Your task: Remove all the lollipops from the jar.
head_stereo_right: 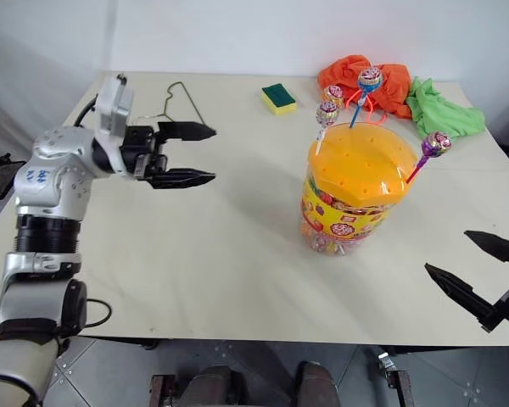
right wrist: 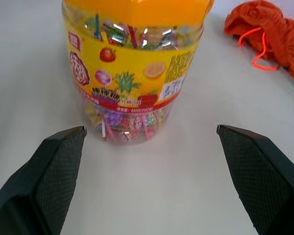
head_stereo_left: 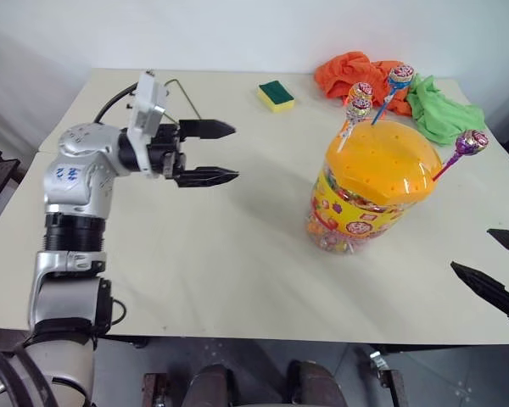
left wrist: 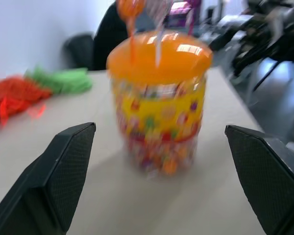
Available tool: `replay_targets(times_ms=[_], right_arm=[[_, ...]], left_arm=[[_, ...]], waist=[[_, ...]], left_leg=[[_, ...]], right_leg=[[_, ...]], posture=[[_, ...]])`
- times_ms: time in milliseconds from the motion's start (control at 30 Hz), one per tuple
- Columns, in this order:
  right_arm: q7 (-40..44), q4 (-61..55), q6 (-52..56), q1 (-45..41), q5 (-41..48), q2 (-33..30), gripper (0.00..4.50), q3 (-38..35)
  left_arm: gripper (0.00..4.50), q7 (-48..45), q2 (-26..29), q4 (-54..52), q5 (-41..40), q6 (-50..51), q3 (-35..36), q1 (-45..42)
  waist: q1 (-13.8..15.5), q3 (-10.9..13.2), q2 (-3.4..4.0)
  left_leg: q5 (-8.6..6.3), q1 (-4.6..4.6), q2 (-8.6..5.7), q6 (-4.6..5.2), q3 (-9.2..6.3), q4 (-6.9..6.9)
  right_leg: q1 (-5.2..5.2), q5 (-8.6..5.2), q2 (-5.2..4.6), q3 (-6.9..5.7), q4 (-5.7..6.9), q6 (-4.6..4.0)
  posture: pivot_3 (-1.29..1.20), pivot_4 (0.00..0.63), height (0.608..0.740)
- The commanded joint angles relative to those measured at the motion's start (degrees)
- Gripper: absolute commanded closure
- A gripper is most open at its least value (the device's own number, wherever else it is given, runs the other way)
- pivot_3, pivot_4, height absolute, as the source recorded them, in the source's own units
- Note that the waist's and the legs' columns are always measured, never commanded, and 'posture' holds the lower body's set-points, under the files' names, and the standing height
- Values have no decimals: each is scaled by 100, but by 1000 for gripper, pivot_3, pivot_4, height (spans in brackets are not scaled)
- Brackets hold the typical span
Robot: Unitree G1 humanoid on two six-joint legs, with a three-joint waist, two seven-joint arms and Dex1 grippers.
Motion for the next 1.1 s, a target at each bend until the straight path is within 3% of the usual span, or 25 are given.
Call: replay_targets(times_ms=[33, 500, 700, 867, 1100], right_arm=[[34, -139, 112, -90, 307, -115, 38, -327], [-299, -468, 193, -236, 713, 23, 38, -664], [-487, -750, 100, -28, 756, 317, 38, -881], [-524, -869, 65, 195, 805, 478, 38, -1083], [-528, -935, -6, 365, 819, 585, 38, -1166]], left_arm=[[0, -143, -351, -40, -212, -22, -109, -375], [0, -523, -1840, 1054, -14, -353, -581, -1216], [0, 12, -2282, 1898, 307, -719, -542, -1565], [0, -90, -2256, 1953, 356, -756, -530, -1607], [0, -389, -1814, 1176, 286, -265, -589, -1270]], waist=[[-3, 3, -5], [20, 15, -25], [81, 18, -30], [111, 19, -31], [104, 18, -30]], left_leg=[[0, -6, 0, 0, -4, 5], [-1, -14, -4, 3, -16, 12], [-1, -17, -4, 3, -21, 13], [-2, -17, -7, 4, -20, 14], [-2, -16, -6, 4, -21, 12]], right_leg=[[-1, 0, 0, -4, 2, 0], [1, 1, -3, -11, 3, 2], [1, 1, -3, -15, 1, 2], [1, 1, -5, -15, 2, 2], [0, 1, -4, -15, 4, 2]], posture=[[0, 150, 740], [0, 150, 740], [0, 150, 740], [0, 150, 740], [0, 150, 740]])
